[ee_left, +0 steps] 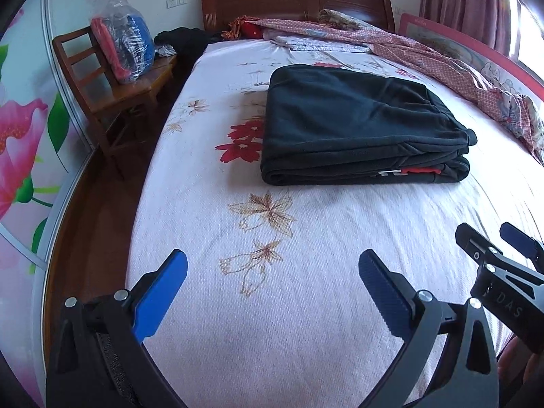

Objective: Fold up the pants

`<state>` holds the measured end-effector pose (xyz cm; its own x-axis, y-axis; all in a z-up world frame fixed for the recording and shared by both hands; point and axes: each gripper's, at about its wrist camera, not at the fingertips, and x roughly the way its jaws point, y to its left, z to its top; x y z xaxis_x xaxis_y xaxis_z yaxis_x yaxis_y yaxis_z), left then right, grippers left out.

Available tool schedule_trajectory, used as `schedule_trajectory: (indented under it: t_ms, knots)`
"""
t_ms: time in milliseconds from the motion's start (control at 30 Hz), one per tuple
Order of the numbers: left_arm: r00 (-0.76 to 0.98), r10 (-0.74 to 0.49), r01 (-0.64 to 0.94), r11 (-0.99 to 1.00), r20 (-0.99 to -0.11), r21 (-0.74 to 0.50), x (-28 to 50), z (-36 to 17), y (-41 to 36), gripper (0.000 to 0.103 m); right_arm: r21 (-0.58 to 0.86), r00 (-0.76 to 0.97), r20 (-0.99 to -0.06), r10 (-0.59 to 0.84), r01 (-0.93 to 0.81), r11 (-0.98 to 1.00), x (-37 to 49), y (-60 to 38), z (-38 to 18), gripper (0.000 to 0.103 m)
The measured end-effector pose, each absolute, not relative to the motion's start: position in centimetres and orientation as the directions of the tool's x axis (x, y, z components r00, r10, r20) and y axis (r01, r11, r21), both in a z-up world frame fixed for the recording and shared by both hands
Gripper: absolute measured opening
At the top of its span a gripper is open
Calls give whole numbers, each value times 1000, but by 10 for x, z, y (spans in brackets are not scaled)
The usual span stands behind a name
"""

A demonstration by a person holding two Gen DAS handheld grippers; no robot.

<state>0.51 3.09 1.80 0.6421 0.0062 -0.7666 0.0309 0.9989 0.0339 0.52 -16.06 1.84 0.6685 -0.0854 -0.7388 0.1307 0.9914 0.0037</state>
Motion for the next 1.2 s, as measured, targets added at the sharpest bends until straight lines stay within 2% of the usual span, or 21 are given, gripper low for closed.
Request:
schedule_trajectory:
  t_ms: [1200]
  knots:
    - [636,-20,35,999,-771,3,5,20,31,101,45,658,-752,-50,126,991,3,-161,18,84]
